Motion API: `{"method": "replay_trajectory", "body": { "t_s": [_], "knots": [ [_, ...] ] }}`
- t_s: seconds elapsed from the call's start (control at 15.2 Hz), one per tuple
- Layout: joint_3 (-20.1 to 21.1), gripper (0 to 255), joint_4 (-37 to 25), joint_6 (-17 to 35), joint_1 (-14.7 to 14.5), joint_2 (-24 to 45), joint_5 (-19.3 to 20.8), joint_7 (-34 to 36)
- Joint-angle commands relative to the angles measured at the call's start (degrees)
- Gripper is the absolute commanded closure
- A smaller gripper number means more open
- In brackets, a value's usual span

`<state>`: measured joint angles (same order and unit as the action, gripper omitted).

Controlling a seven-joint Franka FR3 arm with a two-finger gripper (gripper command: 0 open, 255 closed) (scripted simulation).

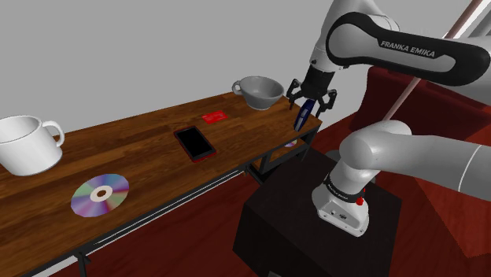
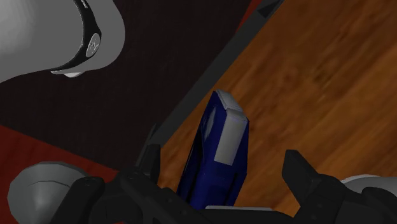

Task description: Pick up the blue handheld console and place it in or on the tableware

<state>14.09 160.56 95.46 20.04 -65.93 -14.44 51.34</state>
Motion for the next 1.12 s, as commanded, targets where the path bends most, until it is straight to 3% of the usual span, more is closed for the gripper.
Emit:
{"method": "replay_trajectory", "body": {
  "t_s": [0.0,0.33,0.4,1.06],
  "knots": [
    [0.04,0,0.13,0.15,-0.02,0.00,-0.05,0.01],
    [0.04,0,0.13,0.13,-0.01,0.00,-0.04,0.00],
    [0.04,255,0.13,0.13,-0.01,0.00,-0.04,0.00],
    [-0.15,255,-0.67,-0.52,0.10,0.13,0.16,0.03]
  ]
}}
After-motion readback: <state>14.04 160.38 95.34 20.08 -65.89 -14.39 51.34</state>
